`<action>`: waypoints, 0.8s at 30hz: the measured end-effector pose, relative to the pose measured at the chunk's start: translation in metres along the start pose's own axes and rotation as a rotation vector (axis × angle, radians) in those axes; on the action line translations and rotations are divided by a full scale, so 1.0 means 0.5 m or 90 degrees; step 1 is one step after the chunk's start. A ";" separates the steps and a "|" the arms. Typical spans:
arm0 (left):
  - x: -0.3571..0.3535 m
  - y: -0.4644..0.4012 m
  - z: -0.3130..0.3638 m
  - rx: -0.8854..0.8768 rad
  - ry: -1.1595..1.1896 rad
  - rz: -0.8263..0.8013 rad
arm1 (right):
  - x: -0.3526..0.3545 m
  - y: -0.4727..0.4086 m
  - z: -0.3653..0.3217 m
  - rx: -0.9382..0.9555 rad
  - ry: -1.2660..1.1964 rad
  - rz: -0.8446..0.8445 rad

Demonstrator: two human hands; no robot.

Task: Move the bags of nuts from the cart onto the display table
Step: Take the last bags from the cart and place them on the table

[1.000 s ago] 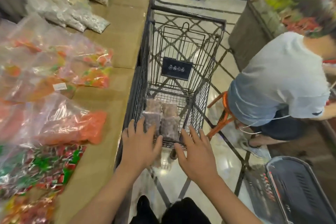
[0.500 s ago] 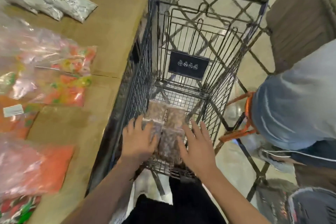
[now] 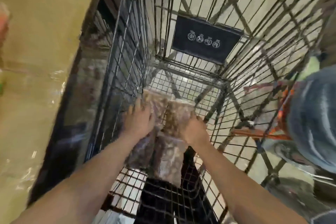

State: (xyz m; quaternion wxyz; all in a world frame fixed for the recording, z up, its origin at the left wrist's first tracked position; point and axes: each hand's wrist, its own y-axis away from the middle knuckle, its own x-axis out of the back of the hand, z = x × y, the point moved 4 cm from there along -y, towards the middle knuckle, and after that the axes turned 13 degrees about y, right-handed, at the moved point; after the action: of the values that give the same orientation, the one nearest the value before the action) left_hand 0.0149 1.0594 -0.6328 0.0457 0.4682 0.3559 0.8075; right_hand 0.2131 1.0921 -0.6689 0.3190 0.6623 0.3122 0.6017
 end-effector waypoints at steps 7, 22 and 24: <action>-0.108 -0.163 -0.067 0.145 0.215 0.003 | -0.084 -0.134 -0.004 -0.181 -0.332 -0.039; -0.025 -0.131 -0.035 0.176 0.567 -0.024 | -0.044 -0.039 0.014 -0.135 -0.682 0.008; 0.008 -0.108 -0.018 0.161 0.643 -0.006 | -0.008 0.001 0.026 -0.102 -0.716 0.026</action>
State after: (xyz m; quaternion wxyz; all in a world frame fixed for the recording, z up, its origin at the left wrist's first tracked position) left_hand -0.0085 1.0964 -0.6662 -0.1850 0.0202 0.4308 0.8831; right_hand 0.2259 1.0879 -0.6719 0.4738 0.8604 0.0346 0.1845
